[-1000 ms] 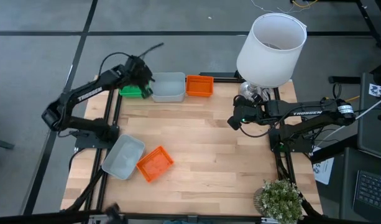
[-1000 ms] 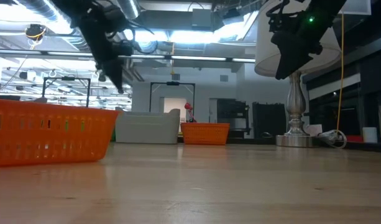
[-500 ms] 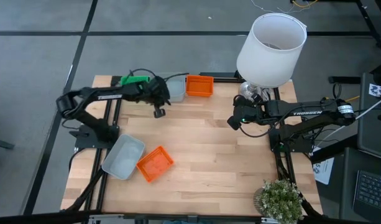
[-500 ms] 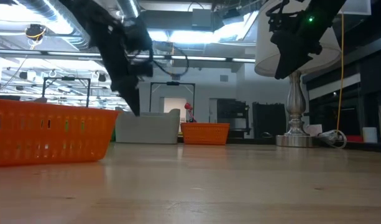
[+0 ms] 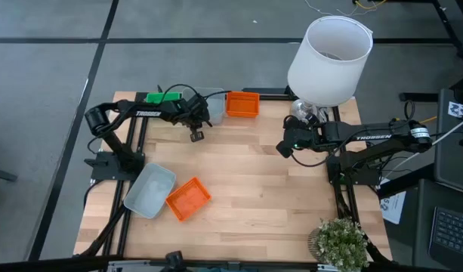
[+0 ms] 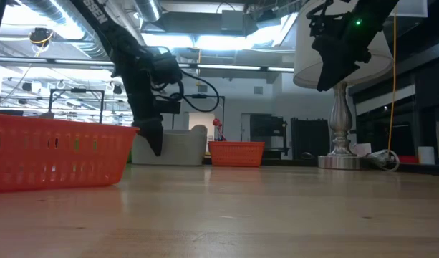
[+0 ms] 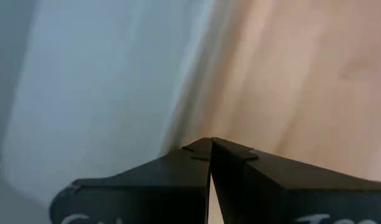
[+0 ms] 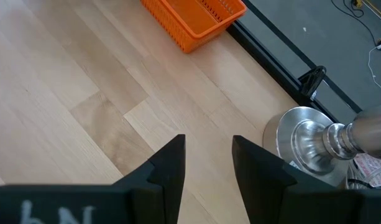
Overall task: Stack baskets by color
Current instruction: Adjust the stacked gray bins, then move the bottom bins to the top of the table
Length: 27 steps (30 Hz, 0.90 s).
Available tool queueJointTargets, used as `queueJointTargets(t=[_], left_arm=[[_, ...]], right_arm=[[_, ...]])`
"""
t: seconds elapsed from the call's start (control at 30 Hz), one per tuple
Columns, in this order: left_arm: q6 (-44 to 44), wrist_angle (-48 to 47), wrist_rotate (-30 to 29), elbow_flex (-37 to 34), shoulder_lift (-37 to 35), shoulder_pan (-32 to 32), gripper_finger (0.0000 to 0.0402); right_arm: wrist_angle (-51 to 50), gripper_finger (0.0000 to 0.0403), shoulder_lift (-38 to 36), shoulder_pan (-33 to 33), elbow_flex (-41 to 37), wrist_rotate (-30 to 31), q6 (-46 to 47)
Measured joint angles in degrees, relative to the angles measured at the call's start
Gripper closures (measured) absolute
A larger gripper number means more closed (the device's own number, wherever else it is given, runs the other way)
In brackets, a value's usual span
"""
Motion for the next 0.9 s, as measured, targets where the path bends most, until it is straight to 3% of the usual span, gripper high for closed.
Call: queueJointTargets(t=[0.1, 0.5, 0.63, 0.8, 0.9], left_arm=[[0.1, 0.6, -3.5, 0.0, 0.0, 0.5, 0.0401], [-0.4, 3.3, -2.0, 0.0, -0.1, -0.9, 0.0401], [-5.4, 1.9, -2.0, 0.0, -3.2, -3.4, 0.0401], [-12.2, -7.7, -2.6, 2.0, -11.6, -10.0, 0.0401], [-20.1, -20.5, -3.0, 4.8, -17.4, -14.5, 0.0401]], right_arm=[[0.0, 0.0269, 0.0, 0.0, 0.0, 0.0, 0.0], [0.0, 0.0269, 0.0, 0.0, 0.0, 0.0, 0.0], [0.0, 0.0269, 0.0, 0.0, 0.0, 0.0, 0.0], [0.0, 0.0269, 0.0, 0.0, 0.0, 0.0, 0.0], [0.0, 0.0269, 0.0, 0.0, 0.0, 0.0, 0.2]])
